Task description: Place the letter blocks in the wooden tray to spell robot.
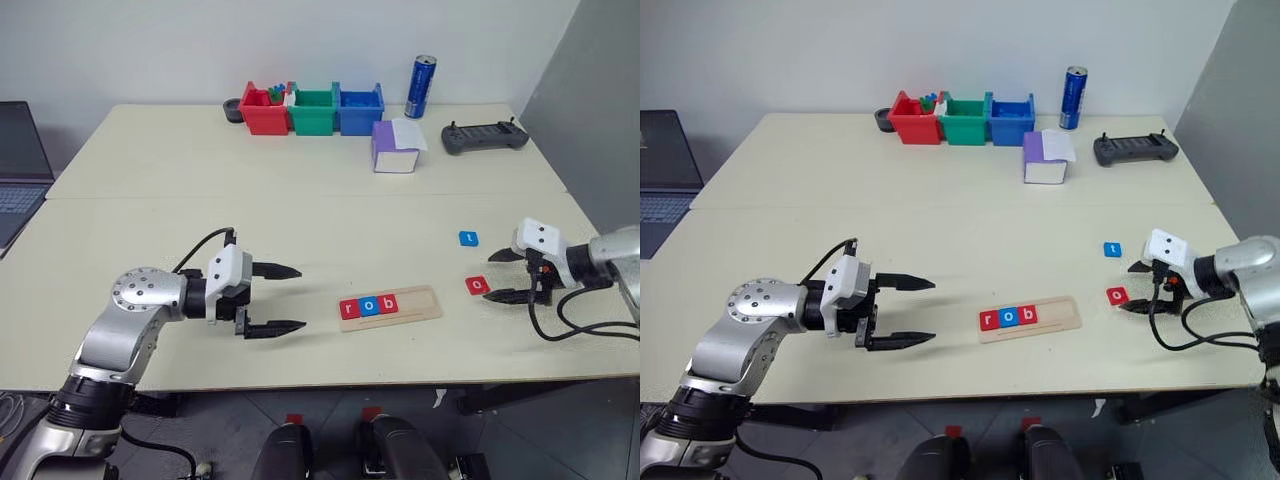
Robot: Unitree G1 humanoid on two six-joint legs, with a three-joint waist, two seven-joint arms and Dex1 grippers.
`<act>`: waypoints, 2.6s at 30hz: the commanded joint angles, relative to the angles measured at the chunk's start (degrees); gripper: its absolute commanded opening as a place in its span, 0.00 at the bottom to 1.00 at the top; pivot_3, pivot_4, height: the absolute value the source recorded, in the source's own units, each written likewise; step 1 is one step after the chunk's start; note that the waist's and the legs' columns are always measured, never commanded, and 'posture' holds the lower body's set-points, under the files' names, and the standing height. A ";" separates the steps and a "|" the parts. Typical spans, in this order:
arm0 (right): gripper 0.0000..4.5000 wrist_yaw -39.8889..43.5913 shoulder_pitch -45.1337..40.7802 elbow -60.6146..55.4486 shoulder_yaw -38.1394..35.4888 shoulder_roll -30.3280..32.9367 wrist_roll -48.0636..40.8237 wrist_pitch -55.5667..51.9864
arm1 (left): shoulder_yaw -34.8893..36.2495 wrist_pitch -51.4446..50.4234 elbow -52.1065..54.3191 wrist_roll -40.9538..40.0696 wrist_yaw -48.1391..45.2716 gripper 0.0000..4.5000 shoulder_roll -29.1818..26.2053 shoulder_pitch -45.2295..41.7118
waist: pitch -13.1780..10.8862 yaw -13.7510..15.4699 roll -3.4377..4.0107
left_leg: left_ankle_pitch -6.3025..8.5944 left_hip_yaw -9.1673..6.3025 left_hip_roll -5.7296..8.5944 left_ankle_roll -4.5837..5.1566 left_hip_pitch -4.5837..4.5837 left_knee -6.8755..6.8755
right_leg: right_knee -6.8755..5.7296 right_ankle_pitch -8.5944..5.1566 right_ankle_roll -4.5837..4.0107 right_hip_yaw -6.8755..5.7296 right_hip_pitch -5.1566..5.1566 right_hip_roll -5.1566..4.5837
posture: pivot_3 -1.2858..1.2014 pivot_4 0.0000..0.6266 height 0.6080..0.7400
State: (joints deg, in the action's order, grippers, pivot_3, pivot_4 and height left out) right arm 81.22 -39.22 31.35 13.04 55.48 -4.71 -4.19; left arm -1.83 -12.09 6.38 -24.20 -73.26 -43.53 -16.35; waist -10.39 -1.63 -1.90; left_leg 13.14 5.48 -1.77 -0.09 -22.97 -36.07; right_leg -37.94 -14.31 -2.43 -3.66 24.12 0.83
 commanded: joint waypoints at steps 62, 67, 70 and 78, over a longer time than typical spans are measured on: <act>0.32 7.09 -7.46 -12.50 11.03 -13.65 7.62 -0.21 | 4.21 -2.94 9.33 -1.52 4.05 1.00 -2.61 6.27 | 0.02 0.25 0.03 | -0.12 0.00 -0.04 -0.20 0.13 -0.54 | -0.94 -0.06 -0.13 0.02 0.04 -0.08 | 0.52 0.24 1.00; 0.32 6.46 -7.49 -12.01 11.74 -15.48 8.92 -1.53 | 4.10 -2.97 8.88 -1.51 4.14 1.00 -2.62 5.85 | 0.02 0.29 0.03 | -0.11 -0.02 -0.05 -0.19 0.12 -0.61 | -0.97 -0.06 -0.13 0.00 0.04 -0.08 | 0.52 0.24 1.00; 0.32 5.83 -7.81 -10.96 12.28 -15.88 10.09 -1.04 | 4.20 -2.41 7.97 -1.34 3.77 1.00 -2.62 5.74 | 0.02 0.32 0.03 | -0.11 -0.02 -0.05 -0.19 0.10 -0.63 | -0.97 -0.06 -0.13 -0.01 0.04 -0.08 | 0.52 0.24 1.00; 0.32 5.04 -8.30 -9.32 12.24 -15.99 11.47 -0.05 | 4.30 -0.89 6.55 -1.02 3.19 1.00 -2.58 6.16 | 0.03 0.28 0.03 | -0.11 -0.02 -0.05 -0.19 0.11 -0.64 | -0.98 -0.06 -0.14 -0.02 0.03 -0.08 | 0.52 0.24 1.00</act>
State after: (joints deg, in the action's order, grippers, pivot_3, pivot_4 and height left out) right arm 86.47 -46.35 22.28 25.74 39.30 5.91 -4.70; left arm 1.73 -14.25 12.59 -24.84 -69.67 -46.00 -10.09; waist -10.36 -1.34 -1.87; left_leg 13.03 5.46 -1.81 -0.28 -22.86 -36.72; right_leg -38.92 -14.37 -2.56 -3.67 24.15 0.75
